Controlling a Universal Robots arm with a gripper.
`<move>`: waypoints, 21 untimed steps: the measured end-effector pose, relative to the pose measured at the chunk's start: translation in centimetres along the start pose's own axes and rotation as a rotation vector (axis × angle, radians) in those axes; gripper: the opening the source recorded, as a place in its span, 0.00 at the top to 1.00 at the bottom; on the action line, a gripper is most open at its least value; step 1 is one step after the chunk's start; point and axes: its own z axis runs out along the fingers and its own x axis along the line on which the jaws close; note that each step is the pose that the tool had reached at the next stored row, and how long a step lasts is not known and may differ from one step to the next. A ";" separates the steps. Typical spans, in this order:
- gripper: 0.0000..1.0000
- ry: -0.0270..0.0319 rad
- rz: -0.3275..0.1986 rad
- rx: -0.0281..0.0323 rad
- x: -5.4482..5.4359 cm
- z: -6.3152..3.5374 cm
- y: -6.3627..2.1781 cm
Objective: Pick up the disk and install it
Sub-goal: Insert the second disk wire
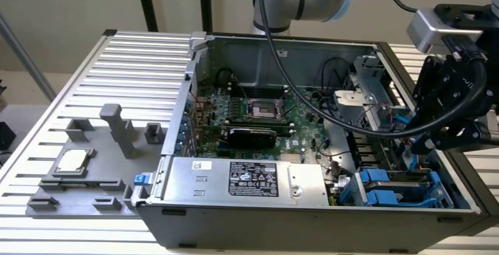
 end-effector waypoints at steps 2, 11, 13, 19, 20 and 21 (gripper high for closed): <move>0.61 0.0055 0.000 0.0006 -0.1 0.15 -0.02; 0.71 0.0297 0.002 0.0030 -0.6 0.45 -0.11; 0.73 0.0326 0.002 0.0034 -0.6 0.50 -0.12; 0.82 0.0356 0.002 0.0037 -0.6 0.65 -0.12; 0.83 0.0355 0.002 0.0037 -0.6 0.67 -0.08; 0.83 0.0355 0.002 0.0037 -0.5 0.67 0.00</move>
